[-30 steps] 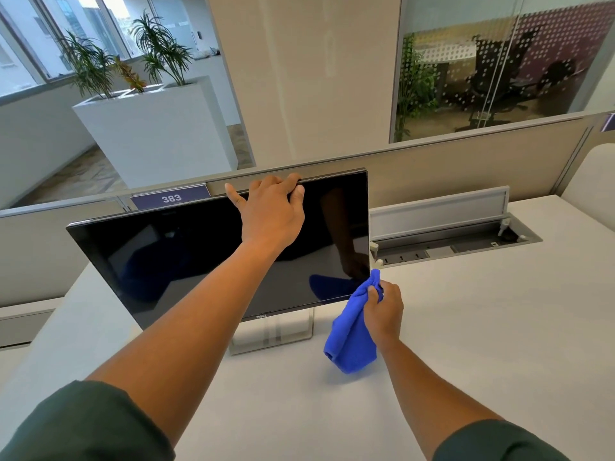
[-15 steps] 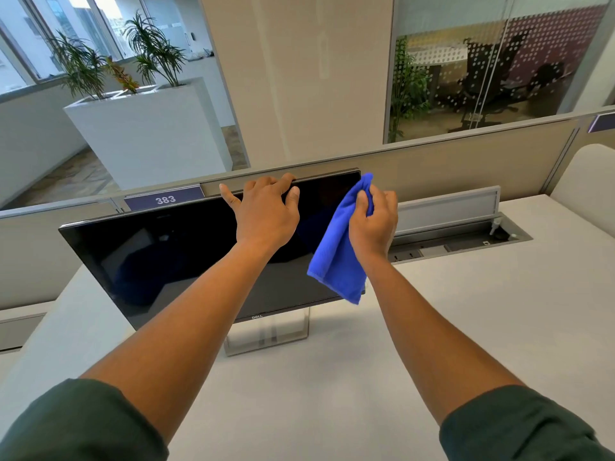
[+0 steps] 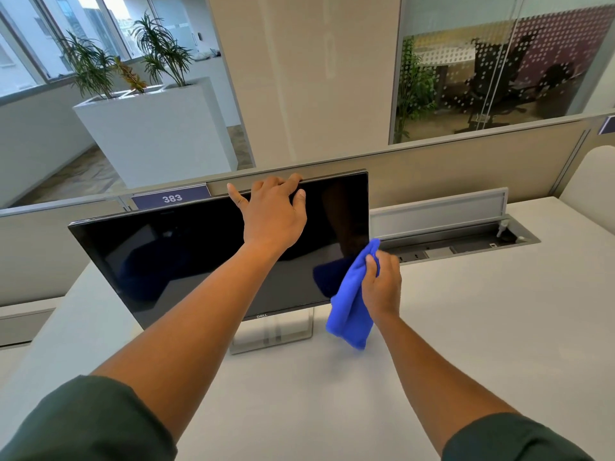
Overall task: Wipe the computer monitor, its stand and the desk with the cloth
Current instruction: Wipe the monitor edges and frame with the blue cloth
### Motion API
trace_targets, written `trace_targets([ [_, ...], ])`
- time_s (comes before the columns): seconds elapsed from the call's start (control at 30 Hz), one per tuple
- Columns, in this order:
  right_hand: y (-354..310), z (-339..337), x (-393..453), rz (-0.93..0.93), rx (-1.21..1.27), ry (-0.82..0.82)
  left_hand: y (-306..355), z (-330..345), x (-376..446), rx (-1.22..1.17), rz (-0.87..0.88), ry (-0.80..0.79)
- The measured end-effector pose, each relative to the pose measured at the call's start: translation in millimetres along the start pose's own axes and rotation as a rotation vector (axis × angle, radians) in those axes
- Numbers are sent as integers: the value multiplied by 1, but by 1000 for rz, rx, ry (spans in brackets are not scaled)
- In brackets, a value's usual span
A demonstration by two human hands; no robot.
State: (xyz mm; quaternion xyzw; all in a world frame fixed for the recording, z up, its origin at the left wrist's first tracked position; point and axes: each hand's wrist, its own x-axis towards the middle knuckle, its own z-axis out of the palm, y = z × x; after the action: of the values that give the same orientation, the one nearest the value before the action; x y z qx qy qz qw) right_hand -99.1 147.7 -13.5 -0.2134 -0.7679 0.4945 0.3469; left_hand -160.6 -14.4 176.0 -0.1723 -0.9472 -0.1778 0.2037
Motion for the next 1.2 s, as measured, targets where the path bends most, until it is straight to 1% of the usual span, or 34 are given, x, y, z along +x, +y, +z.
trace_targets([
  [0.1, 27, -3, -14, 90, -101, -119, 2, 0, 0, 10, -8, -5],
  [0.23, 35, -4, -14, 204, -217, -218, 3, -2, -1, 16, -11, -11],
  [0.33, 37, -6, -14, 247, -250, -261, 3, -4, -3, 24, -9, -21],
  [0.43, 29, -10, -10, 236, -210, -257, 4, -5, -3, 25, -14, -29],
  [0.53, 12, -14, -3, 178, -121, -202, 5, -6, -2, 31, -17, -38],
  [0.63, -11, -17, 8, 66, -40, -134, 5, -6, -2, 35, -17, -40],
  [0.73, -43, -17, 26, -60, 45, -36, 3, -6, -1, 24, -12, -41],
  [0.83, -75, -14, 48, -163, 61, 55, 1, -6, 0, 21, -6, -46],
  [0.97, -114, -11, 73, -272, 98, 217, 1, -4, 2, 32, 1, -40],
  [1.03, -128, -12, 82, -334, 80, 208, 1, -4, 2, 35, 2, -40],
  [1.13, -139, -14, 87, -413, 43, 113, 0, -4, 2, 40, 5, -41],
  [1.2, -145, -16, 87, -439, -34, 73, 1, -3, 2, 41, 2, -36],
])
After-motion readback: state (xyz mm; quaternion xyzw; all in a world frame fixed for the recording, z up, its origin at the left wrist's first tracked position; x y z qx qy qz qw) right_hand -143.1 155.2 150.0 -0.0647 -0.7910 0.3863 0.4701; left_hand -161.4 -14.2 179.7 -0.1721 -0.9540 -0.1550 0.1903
